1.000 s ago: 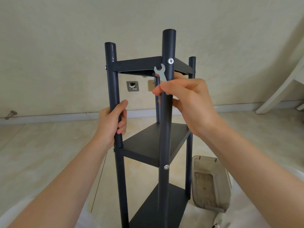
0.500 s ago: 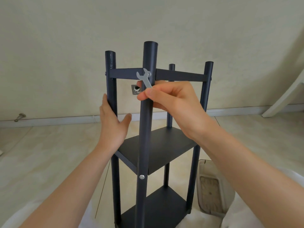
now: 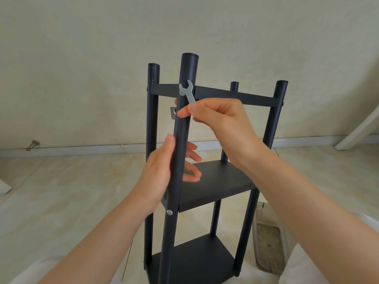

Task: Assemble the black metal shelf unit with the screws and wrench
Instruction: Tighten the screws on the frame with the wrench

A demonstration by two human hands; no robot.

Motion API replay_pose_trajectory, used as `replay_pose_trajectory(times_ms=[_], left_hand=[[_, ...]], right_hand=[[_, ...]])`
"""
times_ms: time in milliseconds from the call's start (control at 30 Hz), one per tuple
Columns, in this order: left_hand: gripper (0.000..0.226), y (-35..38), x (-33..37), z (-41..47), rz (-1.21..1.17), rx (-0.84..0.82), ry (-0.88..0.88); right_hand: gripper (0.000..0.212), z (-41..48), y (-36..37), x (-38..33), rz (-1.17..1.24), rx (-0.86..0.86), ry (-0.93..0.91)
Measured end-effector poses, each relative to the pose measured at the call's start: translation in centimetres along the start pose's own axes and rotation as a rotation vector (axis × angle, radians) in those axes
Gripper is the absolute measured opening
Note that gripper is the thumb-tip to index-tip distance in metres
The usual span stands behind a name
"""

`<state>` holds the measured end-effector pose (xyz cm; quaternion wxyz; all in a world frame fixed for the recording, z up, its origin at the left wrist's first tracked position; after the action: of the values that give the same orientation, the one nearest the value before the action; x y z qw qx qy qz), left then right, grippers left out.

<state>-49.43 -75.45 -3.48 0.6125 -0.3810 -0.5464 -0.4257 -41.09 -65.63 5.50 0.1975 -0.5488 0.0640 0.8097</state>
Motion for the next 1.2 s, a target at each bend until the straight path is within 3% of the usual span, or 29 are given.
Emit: replay_pose_trajectory(times_ms=[133,400,567,767,867,1000,1200], left_hand=[[0.049,0.6,0.2,-0.1,0.144,0.025,0.07],[0.053,1.5,0.6,-0.1,0.113,0.082,0.097],[0.058,1.0,0.4,-0.1,0.075,0.121,0.048],[0.052,1.3,0.6,-0.2,0.091,0.103,0.033],[0.05,2.1,0.8,-0.3,0.114,0.073,0.049],[0.06,2.9,0.8,-0.5,0.11,0.05,0.053],[0.052,2.3,0.5,-0.4,0.099,0.059,0.004]], right_hand=[[0.02,0.2,0.0,-0.1,-0.014,-0.015,-0.015],[0.02,0.1,-0.7,0.0,-0.056,-0.028,0.012],[0.018,-0.2,-2.1,1.6,-0.1,-0.083,0.158],[0.017,-1.3,-2.6,5.0,-0.246,-0.115,0.473],[0.021,-1.2,-2.1,4.7,-0.248,-0.092,0.413],[0.057,-0.8,-1.7,4.2,-0.237,-0.06,0.325],[0.04,-0.7,-2.2,4.9,-0.163,0.041,0.353]])
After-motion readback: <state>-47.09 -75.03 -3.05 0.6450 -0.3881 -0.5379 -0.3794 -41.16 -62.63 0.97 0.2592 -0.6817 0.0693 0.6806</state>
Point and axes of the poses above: each hand's wrist, its own z-axis towards the middle knuckle, its own y-axis out of the palm, x = y × z, the point moved 9 cm from there along z, towards the middle knuckle, and after that the axes turned 14 degrees about -x, right-handed, at the moved point
